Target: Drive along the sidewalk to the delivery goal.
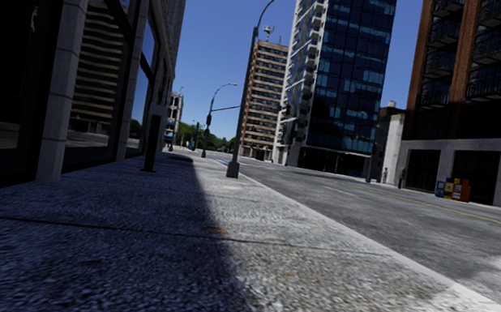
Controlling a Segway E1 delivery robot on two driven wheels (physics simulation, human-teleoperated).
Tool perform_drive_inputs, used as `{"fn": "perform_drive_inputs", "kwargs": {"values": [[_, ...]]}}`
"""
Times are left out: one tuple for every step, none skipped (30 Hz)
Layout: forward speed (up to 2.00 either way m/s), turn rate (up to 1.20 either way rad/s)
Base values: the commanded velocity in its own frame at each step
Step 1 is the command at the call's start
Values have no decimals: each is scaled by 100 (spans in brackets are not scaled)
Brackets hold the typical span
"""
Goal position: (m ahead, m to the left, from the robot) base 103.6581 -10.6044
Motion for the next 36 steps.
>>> {"fn": "perform_drive_inputs", "kwargs": {"values": [[123, 0], [123, 0], [123, 0], [123, 0], [123, 0], [123, 0], [123, 0], [123, 0], [123, 0], [123, 0], [123, 0], [123, 0], [123, 0], [123, 0], [123, 0], [123, 0], [123, 0], [123, 0], [123, 0], [123, 0], [123, 0], [123, 0], [123, 0], [123, 0], [123, 0], [123, 0], [123, 0], [123, 0], [123, 0], [123, 0], [123, 0], [128, 0], [133, 0], [133, 0], [135, 0], [138, 0]]}}
